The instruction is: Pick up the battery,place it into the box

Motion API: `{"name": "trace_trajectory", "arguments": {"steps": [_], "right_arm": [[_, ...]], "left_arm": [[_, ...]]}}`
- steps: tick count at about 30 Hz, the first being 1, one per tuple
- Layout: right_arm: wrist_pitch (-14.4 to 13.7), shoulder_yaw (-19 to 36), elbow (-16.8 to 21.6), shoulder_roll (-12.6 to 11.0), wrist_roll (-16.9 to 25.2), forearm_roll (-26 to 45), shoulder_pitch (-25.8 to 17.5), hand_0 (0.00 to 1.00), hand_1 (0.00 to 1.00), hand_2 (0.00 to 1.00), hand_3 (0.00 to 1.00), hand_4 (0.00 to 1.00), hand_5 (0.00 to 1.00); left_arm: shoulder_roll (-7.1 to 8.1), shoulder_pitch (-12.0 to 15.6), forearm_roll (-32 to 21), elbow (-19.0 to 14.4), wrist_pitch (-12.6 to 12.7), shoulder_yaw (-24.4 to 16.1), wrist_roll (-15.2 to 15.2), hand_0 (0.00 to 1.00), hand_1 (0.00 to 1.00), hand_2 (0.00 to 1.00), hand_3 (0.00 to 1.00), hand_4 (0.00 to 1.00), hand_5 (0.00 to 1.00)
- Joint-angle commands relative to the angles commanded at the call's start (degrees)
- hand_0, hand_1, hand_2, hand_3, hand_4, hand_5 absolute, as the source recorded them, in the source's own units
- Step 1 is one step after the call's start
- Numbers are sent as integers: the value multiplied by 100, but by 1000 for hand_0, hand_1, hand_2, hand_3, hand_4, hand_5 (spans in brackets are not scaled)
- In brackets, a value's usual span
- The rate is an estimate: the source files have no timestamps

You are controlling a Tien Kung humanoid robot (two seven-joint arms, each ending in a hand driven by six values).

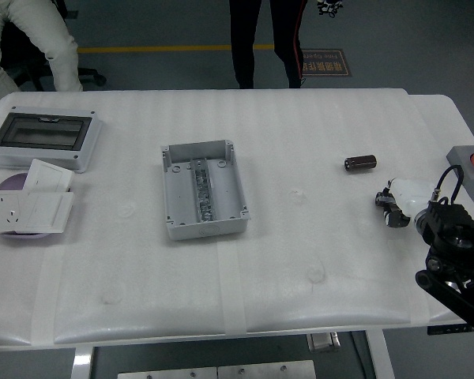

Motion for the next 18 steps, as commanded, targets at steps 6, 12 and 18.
{"name": "trace_trajectory", "arguments": {"steps": [6, 12, 18], "right_arm": [[-99, 169, 478, -5, -18, -129, 67, 373, 595, 675, 669, 344, 74], [-213, 188, 1194, 62, -22, 74, 323, 368, 587, 667, 668, 349, 89], [-592, -82, 1840, 423, 398, 745, 551, 365, 589, 669, 668, 352, 97]], "left_arm": [[-11, -2, 49, -2, 11, -4, 1, 547, 644, 588, 425, 2, 2], [-14, 0, 90, -3, 8, -46, 29, 545, 639, 586, 427, 2, 2], [-21, 27, 131, -7, -7, -109, 80, 543, 637, 590, 426, 2, 2]]}}
